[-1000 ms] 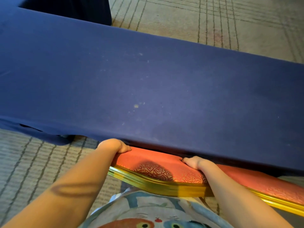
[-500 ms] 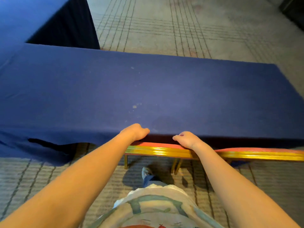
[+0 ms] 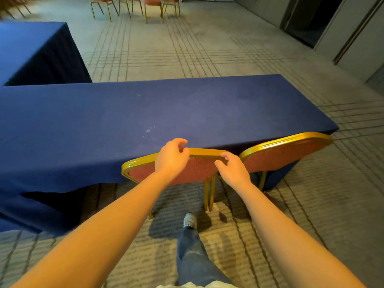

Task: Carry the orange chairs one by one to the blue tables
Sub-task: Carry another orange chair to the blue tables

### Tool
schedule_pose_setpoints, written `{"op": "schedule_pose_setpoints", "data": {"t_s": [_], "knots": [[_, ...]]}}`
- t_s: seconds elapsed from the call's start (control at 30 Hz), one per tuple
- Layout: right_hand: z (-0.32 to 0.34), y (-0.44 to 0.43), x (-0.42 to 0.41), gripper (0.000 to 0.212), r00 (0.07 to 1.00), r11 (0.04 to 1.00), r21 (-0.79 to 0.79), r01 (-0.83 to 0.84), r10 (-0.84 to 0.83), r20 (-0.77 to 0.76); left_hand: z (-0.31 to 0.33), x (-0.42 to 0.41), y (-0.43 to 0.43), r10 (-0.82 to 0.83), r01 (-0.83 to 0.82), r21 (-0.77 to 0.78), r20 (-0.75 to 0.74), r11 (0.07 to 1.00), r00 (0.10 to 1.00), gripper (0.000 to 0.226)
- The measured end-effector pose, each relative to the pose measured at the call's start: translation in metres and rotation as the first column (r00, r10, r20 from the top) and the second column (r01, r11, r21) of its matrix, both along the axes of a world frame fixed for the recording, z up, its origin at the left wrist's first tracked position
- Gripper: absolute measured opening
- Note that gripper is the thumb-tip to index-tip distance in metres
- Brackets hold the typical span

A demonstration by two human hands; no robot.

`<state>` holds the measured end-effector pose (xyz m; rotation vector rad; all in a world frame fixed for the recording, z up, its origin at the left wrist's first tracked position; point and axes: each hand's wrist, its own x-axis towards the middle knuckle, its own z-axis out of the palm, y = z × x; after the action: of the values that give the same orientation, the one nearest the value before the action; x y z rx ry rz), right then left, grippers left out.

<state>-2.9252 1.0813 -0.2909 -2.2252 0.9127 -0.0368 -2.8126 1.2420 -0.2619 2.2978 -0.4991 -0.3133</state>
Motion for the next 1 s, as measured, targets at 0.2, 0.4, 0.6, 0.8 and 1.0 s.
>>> {"op": "schedule_pose_setpoints", "data": {"t_s": [0.2, 0.4, 0.6, 0.8, 1.0], "knots": [[-0.007, -0.011, -0.074, 0.048, 0.992, 0.990, 0.072, 0.125, -0.122, -0.045, -0.009, -0.056, -0.024, -0.091, 0.089, -0.116, -0.009, 0.989, 0.996, 0.031], [-0.010, -0.065, -0.147, 0.049, 0.971, 0.966, 0.103, 0.237, -0.232, -0.060, -0.026, -0.113, -0.101, -0.246, 0.232, -0.111, -0.125, 0.966, 0.961, 0.024], [-0.004, -0.164, -0.230, 0.049, 0.947, 0.943, 0.125, 0.309, -0.292, -0.134, -0.039, -0.184, -0.212, -0.326, 0.296, -0.152, -0.247, 0.943, 0.912, 0.024], [-0.007, -0.282, -0.315, 0.052, 0.916, 0.905, 0.143, 0.402, -0.397, -0.059, -0.025, -0.273, -0.338, -0.454, 0.407, -0.218, -0.256, 0.887, 0.853, 0.014], [-0.003, -0.387, -0.378, 0.050, 0.881, 0.868, 0.181, 0.463, -0.473, 0.011, -0.003, -0.330, -0.442, -0.538, 0.478, -0.262, -0.254, 0.838, 0.804, 0.016]]}}
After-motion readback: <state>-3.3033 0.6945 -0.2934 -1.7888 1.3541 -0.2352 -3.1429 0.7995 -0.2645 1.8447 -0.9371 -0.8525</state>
